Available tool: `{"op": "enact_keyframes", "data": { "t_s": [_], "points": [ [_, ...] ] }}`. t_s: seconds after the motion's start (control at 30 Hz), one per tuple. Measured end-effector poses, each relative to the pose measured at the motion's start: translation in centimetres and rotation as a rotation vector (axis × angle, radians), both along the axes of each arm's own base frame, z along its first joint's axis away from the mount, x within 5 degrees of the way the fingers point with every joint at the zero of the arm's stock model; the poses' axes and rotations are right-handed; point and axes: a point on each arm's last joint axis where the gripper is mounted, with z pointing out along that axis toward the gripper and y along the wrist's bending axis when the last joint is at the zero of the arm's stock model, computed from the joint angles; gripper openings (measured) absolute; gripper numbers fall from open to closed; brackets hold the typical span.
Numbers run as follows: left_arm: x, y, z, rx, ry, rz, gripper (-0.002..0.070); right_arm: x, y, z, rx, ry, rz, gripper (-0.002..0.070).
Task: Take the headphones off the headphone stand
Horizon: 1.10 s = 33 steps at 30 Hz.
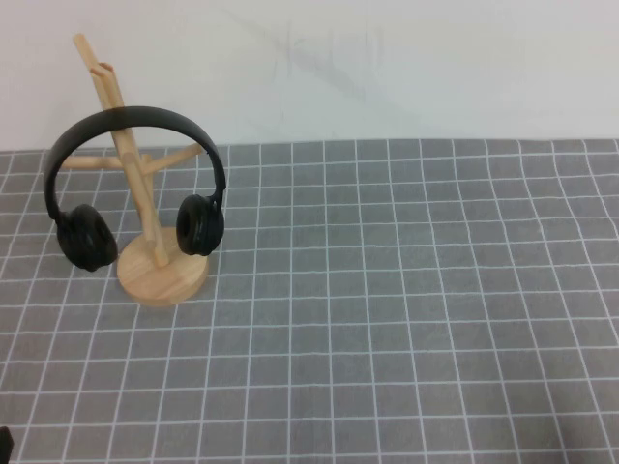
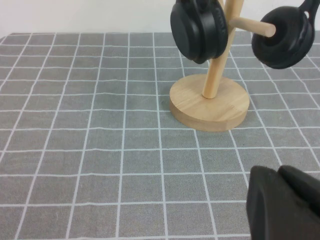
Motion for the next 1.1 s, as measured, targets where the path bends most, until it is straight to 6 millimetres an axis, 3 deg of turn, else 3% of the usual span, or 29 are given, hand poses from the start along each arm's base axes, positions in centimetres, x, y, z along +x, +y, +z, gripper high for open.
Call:
{"op": "enact_keyframes", "data": {
  "t_s": [1.1],
  "points": [
    [0.02, 0.06, 0.05, 0.016, -0.007, 0.002, -0.0004, 0.00, 0.00, 0.00, 0.000, 0.000, 0.000, -0.0007]
  ]
}}
